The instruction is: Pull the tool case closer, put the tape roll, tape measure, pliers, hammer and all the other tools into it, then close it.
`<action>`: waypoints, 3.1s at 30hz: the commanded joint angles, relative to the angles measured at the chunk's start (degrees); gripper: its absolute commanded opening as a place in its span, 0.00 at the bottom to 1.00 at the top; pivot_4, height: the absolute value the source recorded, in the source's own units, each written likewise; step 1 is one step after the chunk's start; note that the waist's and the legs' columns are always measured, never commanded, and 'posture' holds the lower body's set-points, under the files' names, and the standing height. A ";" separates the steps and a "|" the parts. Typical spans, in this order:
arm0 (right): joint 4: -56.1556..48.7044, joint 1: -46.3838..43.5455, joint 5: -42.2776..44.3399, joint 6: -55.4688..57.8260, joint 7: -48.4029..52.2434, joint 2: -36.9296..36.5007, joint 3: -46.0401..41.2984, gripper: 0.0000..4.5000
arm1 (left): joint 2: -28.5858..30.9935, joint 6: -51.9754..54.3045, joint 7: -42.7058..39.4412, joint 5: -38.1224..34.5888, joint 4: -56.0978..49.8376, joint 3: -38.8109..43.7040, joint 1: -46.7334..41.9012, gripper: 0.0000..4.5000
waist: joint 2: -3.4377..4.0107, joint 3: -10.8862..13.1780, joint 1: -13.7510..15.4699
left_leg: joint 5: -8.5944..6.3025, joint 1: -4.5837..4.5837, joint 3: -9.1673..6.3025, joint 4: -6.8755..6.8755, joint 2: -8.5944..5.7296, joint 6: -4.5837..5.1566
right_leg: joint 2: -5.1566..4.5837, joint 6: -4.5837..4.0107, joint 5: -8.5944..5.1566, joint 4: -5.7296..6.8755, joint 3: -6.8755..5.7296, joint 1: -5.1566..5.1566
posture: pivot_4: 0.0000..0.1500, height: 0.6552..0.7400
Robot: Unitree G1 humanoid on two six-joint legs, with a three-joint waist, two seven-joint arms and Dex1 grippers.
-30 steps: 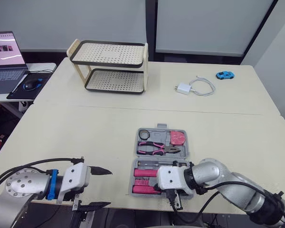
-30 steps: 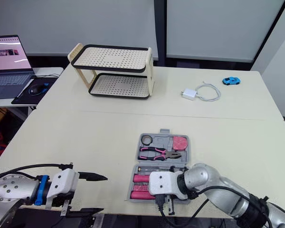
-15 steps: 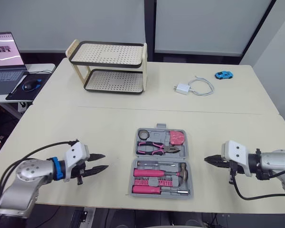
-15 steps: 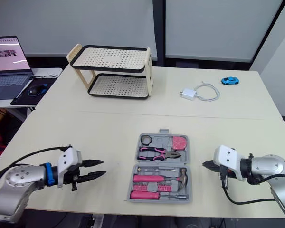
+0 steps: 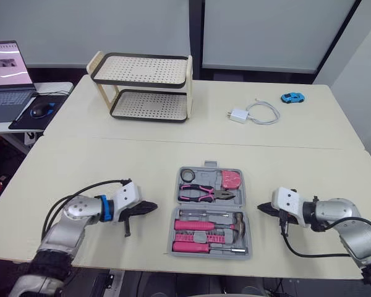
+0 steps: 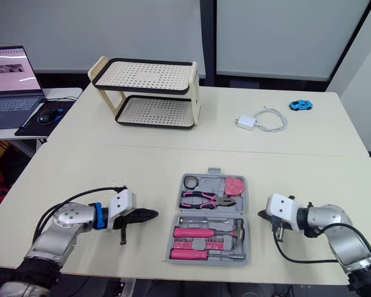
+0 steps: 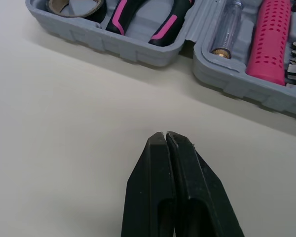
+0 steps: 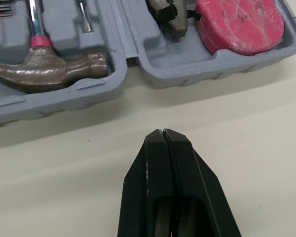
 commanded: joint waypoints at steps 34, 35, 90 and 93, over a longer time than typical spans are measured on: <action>-3.72 -2.99 -1.85 6.56 0.41 6.86 7.18 0.00 | -8.66 2.26 -1.33 3.24 -0.18 -6.76 -6.55 0.01 | 0.01 -0.01 0.07 | 0.00 -0.01 -0.06 0.01 -0.04 0.00 | -0.01 0.03 0.03 0.04 -0.03 0.00 | 1.00 0.94; -4.18 -2.80 -1.81 6.83 0.35 6.91 7.19 0.00 | -8.56 2.71 -1.47 3.11 -0.86 -6.80 -6.27 0.01 | 0.01 -0.01 0.06 | 0.00 -0.01 -0.06 0.01 -0.04 0.00 | -0.01 0.03 0.03 0.04 -0.03 0.00 | 1.00 0.94; -12.51 2.96 -2.05 12.31 -0.04 6.38 7.99 0.00 | -4.79 6.29 -1.14 3.36 -10.38 -6.36 2.43 0.01 | 0.01 -0.04 -0.04 | 0.00 0.05 -0.06 0.02 -0.03 0.00 | -0.01 0.03 0.03 0.05 -0.02 0.04 | 1.00 0.94; -12.33 2.76 -2.06 12.33 -0.10 6.53 7.90 0.00 | -4.87 6.15 -1.05 3.43 -9.94 -6.39 2.11 0.01 | 0.01 -0.04 -0.05 | 0.00 0.07 -0.06 0.02 -0.03 0.01 | -0.01 0.03 0.03 0.05 -0.01 0.05 | 1.00 0.94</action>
